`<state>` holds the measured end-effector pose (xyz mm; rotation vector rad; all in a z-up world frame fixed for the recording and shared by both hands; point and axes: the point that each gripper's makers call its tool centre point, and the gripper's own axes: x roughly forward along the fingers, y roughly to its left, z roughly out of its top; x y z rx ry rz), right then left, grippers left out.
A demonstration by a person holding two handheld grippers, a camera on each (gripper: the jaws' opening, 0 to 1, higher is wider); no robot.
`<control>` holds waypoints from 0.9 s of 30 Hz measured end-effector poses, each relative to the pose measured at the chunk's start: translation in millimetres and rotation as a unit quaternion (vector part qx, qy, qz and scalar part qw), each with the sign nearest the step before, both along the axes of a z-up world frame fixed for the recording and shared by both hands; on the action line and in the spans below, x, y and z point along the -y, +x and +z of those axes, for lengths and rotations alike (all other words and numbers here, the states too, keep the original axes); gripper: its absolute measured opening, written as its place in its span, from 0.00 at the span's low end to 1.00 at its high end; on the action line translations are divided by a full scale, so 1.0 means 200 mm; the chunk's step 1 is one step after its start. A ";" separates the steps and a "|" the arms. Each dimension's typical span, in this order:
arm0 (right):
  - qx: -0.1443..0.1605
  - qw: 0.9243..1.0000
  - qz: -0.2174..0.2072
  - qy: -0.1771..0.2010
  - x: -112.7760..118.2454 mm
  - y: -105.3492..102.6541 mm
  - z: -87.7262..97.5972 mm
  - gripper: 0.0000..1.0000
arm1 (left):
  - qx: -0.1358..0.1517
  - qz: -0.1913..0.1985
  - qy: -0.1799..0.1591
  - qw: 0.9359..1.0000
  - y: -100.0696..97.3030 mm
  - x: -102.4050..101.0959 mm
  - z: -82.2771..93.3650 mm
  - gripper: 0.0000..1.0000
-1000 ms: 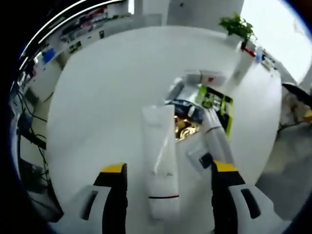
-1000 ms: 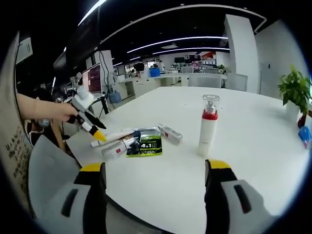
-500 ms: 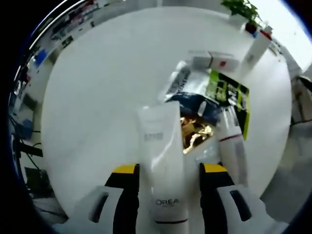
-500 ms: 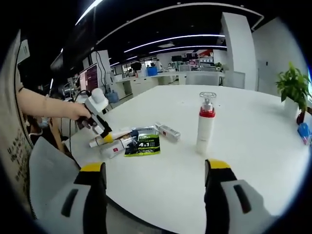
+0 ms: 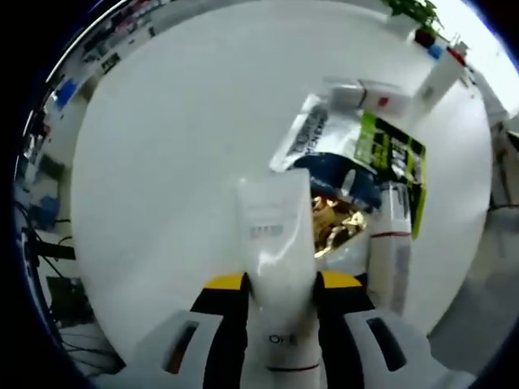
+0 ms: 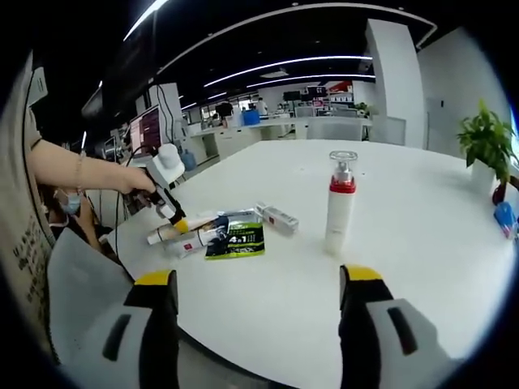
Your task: Arrange the skincare products in the storage area until every visible bottle or jar stands upright without overlapping.
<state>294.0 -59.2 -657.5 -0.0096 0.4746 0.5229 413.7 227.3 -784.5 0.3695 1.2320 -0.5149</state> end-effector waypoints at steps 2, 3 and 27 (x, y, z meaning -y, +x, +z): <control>0.000 1.000 0.001 0.001 0.00 0.00 0.00 0.82 | 0.005 0.009 -0.008 1.000 0.01 -0.01 0.00 0.28; 0.000 1.000 0.001 0.001 0.00 0.00 0.00 0.82 | 0.007 0.012 -0.010 1.000 0.01 -0.01 0.00 0.27; 0.002 0.999 0.033 0.002 -0.06 -0.02 0.00 0.76 | 0.123 0.086 -0.086 0.985 -0.10 -0.07 0.22 0.26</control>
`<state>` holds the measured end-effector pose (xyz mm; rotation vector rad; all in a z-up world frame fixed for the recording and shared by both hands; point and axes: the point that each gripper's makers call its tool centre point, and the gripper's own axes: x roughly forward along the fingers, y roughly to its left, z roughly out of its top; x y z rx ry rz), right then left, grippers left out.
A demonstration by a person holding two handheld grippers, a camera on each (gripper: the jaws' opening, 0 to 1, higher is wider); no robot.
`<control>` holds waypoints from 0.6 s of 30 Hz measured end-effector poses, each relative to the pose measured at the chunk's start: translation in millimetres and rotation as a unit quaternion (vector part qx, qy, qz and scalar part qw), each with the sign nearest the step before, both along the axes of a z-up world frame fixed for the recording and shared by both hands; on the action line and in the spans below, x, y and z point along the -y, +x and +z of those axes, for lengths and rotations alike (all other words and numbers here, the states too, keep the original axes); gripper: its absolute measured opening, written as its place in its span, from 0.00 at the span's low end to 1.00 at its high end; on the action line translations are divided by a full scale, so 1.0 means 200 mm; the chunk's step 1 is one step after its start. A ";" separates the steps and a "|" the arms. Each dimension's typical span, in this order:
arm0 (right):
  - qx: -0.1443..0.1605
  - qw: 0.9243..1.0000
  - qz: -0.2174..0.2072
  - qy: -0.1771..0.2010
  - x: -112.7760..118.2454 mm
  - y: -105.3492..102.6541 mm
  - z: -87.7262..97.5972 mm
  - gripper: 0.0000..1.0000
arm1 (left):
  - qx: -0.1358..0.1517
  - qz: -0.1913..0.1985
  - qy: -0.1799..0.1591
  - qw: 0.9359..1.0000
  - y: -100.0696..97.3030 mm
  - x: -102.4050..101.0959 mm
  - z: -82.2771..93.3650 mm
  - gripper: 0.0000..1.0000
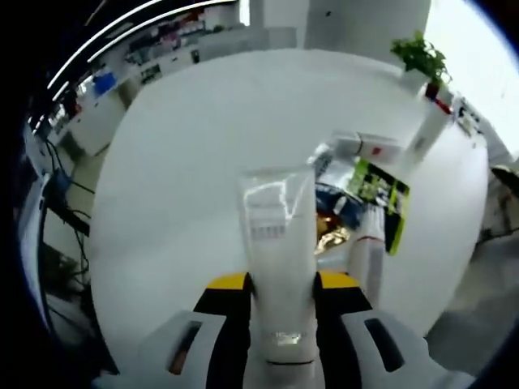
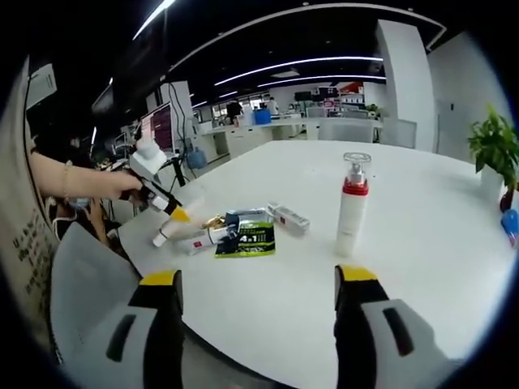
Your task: Arrange the skincare products in the storage area until every visible bottle or jar stands upright without overlapping.
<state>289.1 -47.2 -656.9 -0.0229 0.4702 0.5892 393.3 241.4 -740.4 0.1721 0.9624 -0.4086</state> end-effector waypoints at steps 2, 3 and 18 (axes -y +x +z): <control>0.001 1.000 0.004 0.001 -0.01 0.00 0.00 0.76 | 0.010 0.005 -0.005 1.000 -0.02 0.00 0.04 0.26; 0.002 1.000 0.004 0.001 -0.01 0.00 0.00 0.76 | 0.017 0.008 -0.007 1.000 -0.03 0.00 0.06 0.26; 0.010 0.999 0.035 -0.002 -0.07 -0.03 0.02 0.76 | 0.078 0.034 -0.051 0.995 -0.13 0.03 0.25 0.26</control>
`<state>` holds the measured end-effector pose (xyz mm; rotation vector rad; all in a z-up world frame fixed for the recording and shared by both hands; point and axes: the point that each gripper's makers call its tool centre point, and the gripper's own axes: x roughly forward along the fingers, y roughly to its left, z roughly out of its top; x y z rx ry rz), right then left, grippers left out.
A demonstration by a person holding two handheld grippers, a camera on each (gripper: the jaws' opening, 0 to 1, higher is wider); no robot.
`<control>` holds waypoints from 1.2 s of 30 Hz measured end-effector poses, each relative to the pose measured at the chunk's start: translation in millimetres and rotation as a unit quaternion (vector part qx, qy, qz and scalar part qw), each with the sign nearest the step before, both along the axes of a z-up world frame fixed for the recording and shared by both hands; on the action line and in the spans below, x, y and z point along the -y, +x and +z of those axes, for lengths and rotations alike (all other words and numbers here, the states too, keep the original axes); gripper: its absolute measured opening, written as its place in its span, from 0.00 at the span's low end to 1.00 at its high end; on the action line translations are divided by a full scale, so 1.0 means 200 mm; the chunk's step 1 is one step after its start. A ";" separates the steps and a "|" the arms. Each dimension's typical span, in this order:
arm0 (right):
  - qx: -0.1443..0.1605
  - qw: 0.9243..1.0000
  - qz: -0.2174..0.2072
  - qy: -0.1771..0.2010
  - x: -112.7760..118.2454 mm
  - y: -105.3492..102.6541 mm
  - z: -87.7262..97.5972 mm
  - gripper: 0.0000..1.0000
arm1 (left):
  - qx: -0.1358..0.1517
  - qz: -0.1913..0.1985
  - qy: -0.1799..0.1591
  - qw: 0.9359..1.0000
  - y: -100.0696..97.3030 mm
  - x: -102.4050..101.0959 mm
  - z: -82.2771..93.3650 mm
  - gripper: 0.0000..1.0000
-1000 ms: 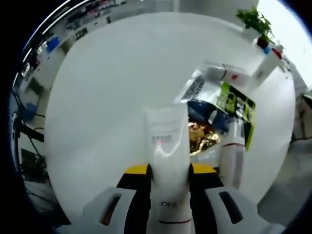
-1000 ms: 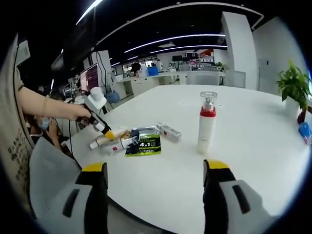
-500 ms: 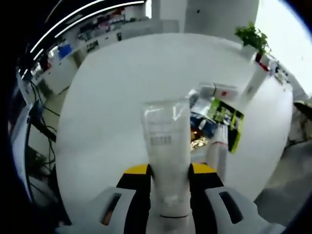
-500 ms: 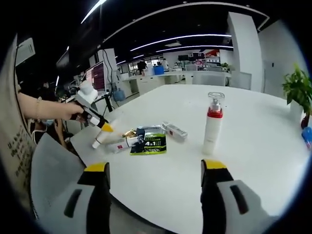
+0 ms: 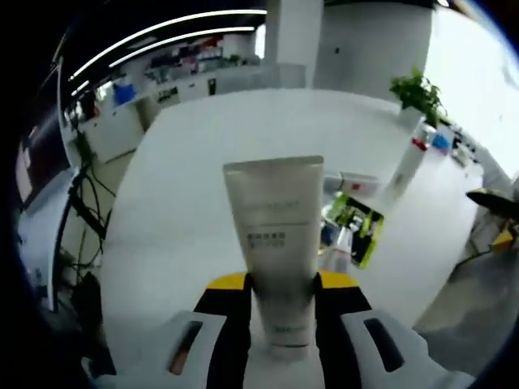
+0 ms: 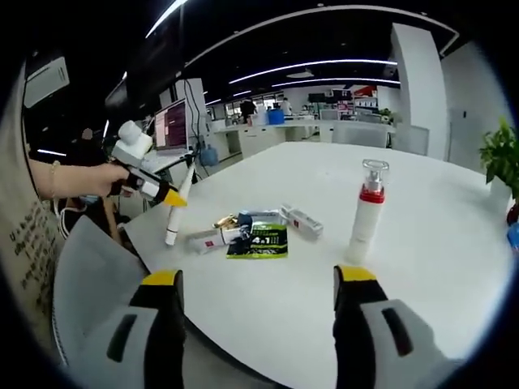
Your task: Arrange the skincare products in the storage area until every visible bottle or jar stands upright without overlapping.
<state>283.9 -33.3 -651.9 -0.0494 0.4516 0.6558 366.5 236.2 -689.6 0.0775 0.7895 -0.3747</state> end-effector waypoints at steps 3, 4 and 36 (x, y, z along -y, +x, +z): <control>0.004 1.000 0.004 0.001 -0.01 0.00 0.01 0.75 | 0.010 0.000 -0.008 1.000 -0.02 0.02 0.04 0.26; 0.005 1.000 0.006 0.004 -0.02 0.00 0.02 0.75 | 0.011 -0.001 -0.010 1.000 -0.03 0.03 0.06 0.26; 0.054 0.979 0.106 0.168 -0.63 0.04 0.57 0.57 | 0.115 -0.070 -0.087 0.987 -0.31 0.44 0.51 0.26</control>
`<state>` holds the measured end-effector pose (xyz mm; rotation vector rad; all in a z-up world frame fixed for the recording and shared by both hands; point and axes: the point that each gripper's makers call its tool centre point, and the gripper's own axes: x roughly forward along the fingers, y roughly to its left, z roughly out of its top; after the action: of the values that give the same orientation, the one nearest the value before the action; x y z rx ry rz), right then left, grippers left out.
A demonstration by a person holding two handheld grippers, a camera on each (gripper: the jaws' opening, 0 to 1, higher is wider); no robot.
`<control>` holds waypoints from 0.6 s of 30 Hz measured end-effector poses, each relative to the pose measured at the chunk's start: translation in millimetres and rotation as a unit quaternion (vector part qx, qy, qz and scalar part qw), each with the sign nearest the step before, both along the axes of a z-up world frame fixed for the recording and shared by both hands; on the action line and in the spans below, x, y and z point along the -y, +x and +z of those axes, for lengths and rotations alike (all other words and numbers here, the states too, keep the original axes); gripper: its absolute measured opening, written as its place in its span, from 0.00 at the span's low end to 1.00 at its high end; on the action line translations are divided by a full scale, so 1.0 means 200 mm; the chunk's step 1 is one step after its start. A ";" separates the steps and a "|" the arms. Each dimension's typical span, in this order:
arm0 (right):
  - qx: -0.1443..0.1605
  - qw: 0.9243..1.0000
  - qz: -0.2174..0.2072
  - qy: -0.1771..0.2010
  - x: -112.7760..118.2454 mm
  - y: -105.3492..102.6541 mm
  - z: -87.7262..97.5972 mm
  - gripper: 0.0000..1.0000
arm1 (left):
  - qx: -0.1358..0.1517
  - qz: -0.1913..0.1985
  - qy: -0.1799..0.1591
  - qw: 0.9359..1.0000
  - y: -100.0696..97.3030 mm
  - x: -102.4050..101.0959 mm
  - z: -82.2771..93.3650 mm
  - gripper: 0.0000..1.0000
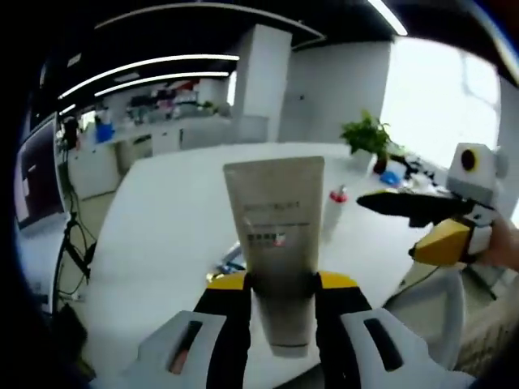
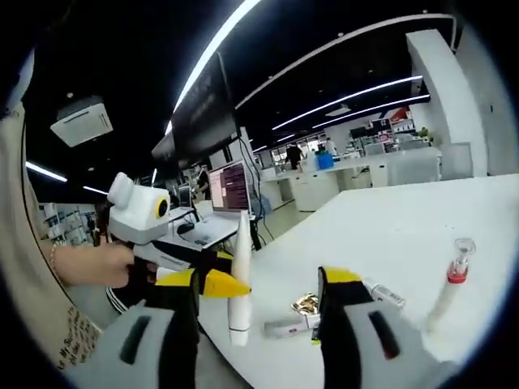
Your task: Arrange the skincare products in the storage area until every visible bottle or jar stands upright without overlapping.
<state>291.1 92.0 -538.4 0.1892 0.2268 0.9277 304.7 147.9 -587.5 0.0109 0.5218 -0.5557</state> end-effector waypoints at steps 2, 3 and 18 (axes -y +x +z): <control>-0.006 1.000 0.008 0.007 -0.03 -0.01 0.01 0.55 | 0.006 -0.004 0.006 1.000 -0.02 0.02 0.01 0.26; -0.009 1.000 0.013 0.012 -0.06 -0.01 0.02 0.54 | 0.009 -0.005 0.011 1.000 -0.02 0.03 0.00 0.26; -0.039 0.999 0.005 -0.025 -0.14 0.01 -0.03 0.38 | 0.050 -0.044 0.069 0.995 -0.11 0.14 0.02 0.26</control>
<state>292.4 119.2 -544.3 0.1784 0.3237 0.9254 283.5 119.2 -582.6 0.1937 0.4635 -0.6011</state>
